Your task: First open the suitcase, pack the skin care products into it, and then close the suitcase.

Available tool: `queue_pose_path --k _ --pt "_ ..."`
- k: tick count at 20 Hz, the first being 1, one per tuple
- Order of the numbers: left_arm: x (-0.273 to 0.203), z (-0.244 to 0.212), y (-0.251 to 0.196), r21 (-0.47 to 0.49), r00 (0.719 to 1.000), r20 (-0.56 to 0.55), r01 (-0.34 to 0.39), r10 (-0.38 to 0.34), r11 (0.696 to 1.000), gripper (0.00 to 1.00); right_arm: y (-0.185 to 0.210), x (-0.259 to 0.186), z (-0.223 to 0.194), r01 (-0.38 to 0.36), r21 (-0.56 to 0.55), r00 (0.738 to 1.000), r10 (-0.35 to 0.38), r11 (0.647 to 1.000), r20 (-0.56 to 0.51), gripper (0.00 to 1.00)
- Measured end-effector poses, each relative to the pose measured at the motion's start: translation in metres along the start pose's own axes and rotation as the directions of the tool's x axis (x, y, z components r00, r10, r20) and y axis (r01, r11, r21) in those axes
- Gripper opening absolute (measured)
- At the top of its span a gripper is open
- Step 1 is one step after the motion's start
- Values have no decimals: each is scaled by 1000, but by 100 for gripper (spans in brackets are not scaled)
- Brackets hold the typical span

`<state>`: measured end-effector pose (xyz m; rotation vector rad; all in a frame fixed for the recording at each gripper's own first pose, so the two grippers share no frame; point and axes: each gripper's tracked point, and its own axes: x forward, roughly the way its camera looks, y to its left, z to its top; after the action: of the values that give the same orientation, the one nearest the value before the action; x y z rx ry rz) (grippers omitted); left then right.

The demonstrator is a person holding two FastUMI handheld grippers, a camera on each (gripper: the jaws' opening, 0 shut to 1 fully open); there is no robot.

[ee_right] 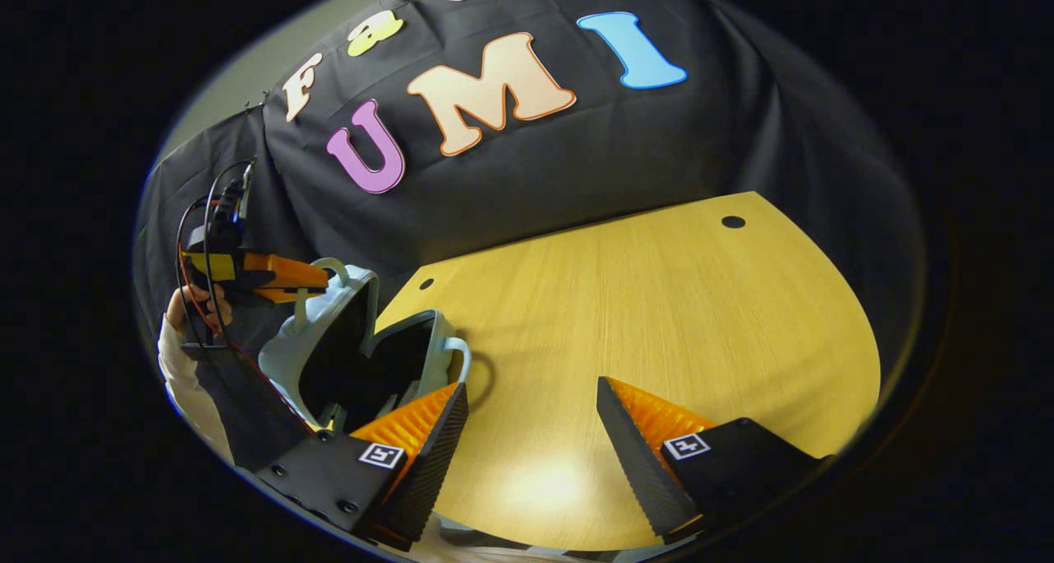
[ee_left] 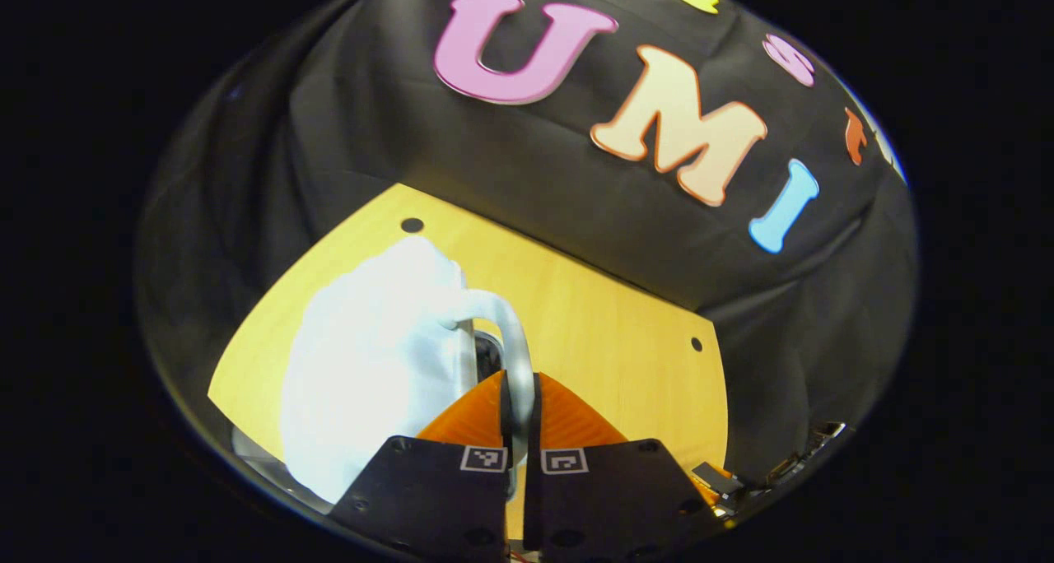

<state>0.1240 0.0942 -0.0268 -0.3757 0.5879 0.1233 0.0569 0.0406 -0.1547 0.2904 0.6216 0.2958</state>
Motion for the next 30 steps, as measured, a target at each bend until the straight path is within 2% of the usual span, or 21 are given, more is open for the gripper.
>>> queue_pose_path --k 4,10,16,19,21,22,23,25,27,30 --pt "45 -43 -21 80 994 -112 -8 17 997 1 -6 -3 -6 24 25 999 -25 999 25 98" --pt "93 -102 -20 131 967 -243 -45 76 990 1 -21 -11 -8 65 49 996 -68 997 53 98" --pt "108 -121 -16 153 943 -311 -72 117 986 3 -30 -16 -4 82 64 994 -86 995 65 98" --pt "109 -125 -15 147 932 -338 -83 129 986 15 -32 -16 3 78 68 994 -83 995 76 98" --pt "104 -123 -21 150 941 -327 -40 88 988 22 -35 -18 5 76 75 994 -82 994 78 98" --pt "100 -125 -23 152 943 -325 -27 76 988 31 -36 -18 5 73 81 994 -79 994 80 98" --pt "99 -125 -28 157 945 -320 -19 69 987 55 -37 -19 7 70 86 994 -77 994 83 98" --pt "96 -128 -39 175 951 -302 -16 69 984 89 -37 -20 9 67 86 993 -74 994 90 98" --pt "89 -128 -42 205 959 -272 -25 82 978 95 -39 -21 11 69 74 993 -76 995 95 98" --pt "69 -125 -46 270 969 -231 -27 92 962 96 -40 -23 12 67 52 993 -72 996 94 98"
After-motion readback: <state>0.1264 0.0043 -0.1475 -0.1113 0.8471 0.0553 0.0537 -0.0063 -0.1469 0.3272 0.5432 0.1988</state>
